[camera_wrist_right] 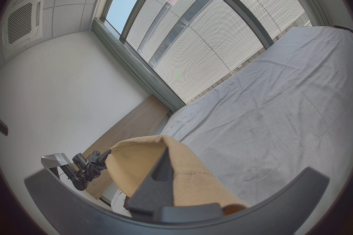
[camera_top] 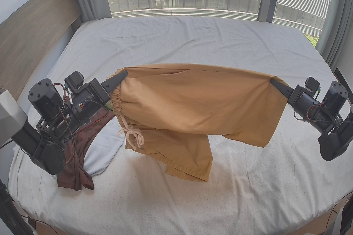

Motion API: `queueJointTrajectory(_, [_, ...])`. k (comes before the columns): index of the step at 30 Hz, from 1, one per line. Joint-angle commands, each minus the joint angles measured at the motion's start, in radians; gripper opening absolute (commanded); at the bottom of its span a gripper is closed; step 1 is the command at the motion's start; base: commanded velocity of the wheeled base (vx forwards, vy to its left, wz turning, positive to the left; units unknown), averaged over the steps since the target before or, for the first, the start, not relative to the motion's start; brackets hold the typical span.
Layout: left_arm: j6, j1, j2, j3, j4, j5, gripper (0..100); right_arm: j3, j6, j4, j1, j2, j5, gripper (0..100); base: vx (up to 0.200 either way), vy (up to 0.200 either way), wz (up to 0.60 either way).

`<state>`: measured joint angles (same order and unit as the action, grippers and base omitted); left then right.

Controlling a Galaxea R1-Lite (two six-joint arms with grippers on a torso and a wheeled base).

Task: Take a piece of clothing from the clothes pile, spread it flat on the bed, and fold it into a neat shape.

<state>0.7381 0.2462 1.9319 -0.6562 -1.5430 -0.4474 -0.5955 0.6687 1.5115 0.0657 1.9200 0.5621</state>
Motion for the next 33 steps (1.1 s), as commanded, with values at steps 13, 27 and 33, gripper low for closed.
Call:
queueJointTrajectory(13, [-0.003,-0.028,0.160,-0.137,-0.002,0.095,0,-0.158,-0.001,0.006,-0.004,0.145,-0.001,0,0.000,0.000,0.00])
queueJointTrajectory(27, [-0.002,-0.019,0.320,-0.333,-0.002,0.191,0,-0.351,-0.005,-0.007,-0.003,0.281,0.001,0,0.000,0.000,0.00])
queueJointTrajectory(33, [0.000,-0.019,0.415,-0.450,0.000,0.216,0,-0.438,-0.005,-0.028,-0.003,0.344,-0.001,0,0.000,0.000,0.00])
